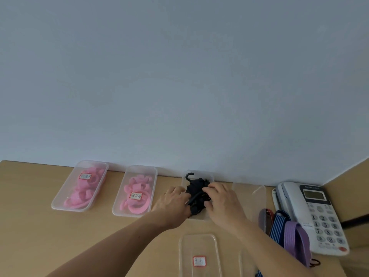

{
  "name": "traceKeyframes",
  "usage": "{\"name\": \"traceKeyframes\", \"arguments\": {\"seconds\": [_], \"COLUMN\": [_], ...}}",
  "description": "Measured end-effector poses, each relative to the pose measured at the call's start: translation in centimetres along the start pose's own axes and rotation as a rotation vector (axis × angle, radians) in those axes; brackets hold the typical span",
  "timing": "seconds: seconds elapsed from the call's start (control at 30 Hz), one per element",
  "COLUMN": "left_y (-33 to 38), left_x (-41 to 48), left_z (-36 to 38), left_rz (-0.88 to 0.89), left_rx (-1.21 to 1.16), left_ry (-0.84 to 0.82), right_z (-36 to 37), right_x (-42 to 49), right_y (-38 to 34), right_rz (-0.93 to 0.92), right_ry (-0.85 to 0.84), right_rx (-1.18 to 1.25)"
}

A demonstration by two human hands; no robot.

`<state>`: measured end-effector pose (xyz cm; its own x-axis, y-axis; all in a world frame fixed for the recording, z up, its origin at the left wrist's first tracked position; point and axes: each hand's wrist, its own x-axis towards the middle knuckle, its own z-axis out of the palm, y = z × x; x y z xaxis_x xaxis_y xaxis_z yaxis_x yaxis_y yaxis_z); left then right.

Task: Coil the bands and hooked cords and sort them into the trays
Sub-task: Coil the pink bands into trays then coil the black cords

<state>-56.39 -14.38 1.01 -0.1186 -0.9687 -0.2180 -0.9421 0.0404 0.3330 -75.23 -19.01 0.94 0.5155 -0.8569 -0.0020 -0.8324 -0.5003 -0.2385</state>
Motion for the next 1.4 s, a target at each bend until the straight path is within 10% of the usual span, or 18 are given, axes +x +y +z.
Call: {"name": "traceKeyframes", "arguments": {"seconds": [0.8, 1.4], "left_y": [-3.9, -3.4], "left_x": [-8.2, -7.9], "left_z": [2.7, 1.5], "left_rz": [0.177, -0.020], "left_rx": [-0.051, -0.174], "left_ry": [-0.178, -0.299], "right_z": [5.9, 5.3], "right_x": [-11.6, -13.0], "right_y": [-8.9, -7.9], "right_rz": [0.862, 0.799], "right_ry": [-0.265, -0.174], "right_rx": [0.044, 0.337]}}
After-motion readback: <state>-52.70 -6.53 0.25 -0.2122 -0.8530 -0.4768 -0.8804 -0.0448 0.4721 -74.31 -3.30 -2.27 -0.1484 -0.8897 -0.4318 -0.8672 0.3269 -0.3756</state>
